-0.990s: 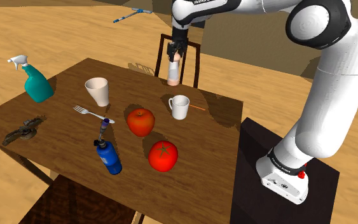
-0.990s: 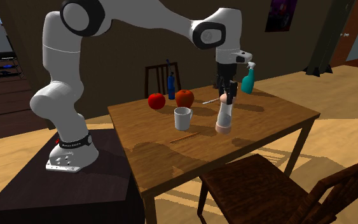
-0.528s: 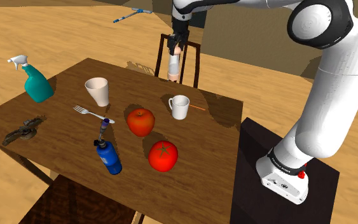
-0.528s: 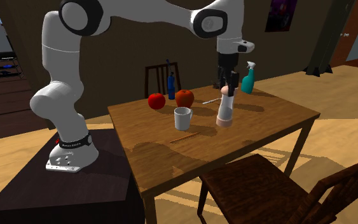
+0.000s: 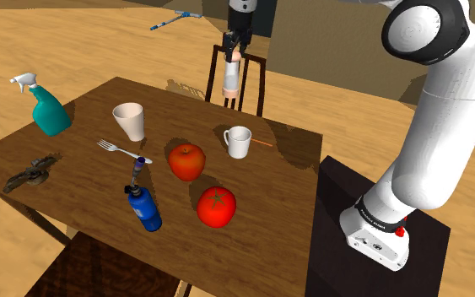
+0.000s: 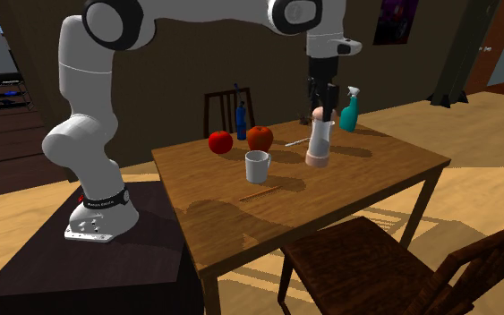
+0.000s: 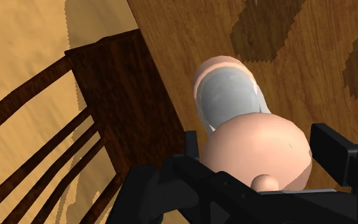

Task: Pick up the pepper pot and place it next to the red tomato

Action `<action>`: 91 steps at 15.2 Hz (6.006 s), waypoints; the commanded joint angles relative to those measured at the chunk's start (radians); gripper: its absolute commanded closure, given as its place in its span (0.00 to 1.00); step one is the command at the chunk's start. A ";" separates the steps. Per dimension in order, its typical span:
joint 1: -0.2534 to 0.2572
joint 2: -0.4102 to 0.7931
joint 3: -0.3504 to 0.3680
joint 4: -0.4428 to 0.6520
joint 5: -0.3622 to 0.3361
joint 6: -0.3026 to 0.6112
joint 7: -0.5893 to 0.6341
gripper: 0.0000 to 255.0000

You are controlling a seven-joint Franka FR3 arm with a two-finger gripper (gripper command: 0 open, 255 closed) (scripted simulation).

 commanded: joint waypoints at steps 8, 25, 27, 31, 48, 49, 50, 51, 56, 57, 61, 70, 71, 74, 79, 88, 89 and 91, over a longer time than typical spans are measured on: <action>-0.002 0.026 0.000 0.159 0.001 -0.134 0.001 1.00; 0.024 0.076 0.007 0.442 -0.004 -0.366 0.038 1.00; 0.054 0.005 0.018 0.335 -0.012 -0.329 0.075 1.00; 0.110 -0.103 0.044 0.180 -0.026 -0.282 0.155 1.00; 0.280 -0.310 0.178 -0.129 -0.050 -0.186 0.460 1.00; 0.280 -0.315 0.178 -0.148 -0.049 -0.171 0.460 1.00; 0.279 -0.318 0.177 -0.167 -0.049 -0.156 0.460 1.00; 0.279 -0.322 0.177 -0.185 -0.048 -0.142 0.460 1.00; 0.278 -0.336 0.176 -0.270 -0.046 -0.071 0.460 1.00; 0.278 -0.338 0.176 -0.286 -0.046 -0.057 0.460 1.00; 0.278 -0.344 0.176 -0.347 -0.045 -0.002 0.461 1.00; 0.278 -0.343 0.176 -0.467 -0.046 0.119 0.464 1.00; 0.278 -0.342 0.176 -0.479 -0.047 0.132 0.465 1.00; 0.278 -0.337 0.176 -0.514 -0.048 0.172 0.467 1.00; 0.278 -0.325 0.176 -0.567 -0.051 0.237 0.470 1.00; 0.279 -0.290 0.177 -0.649 -0.060 0.354 0.478 1.00; 0.279 -0.285 0.177 -0.657 -0.061 0.367 0.479 1.00; 0.279 -0.275 0.176 -0.673 -0.064 0.393 0.482 1.00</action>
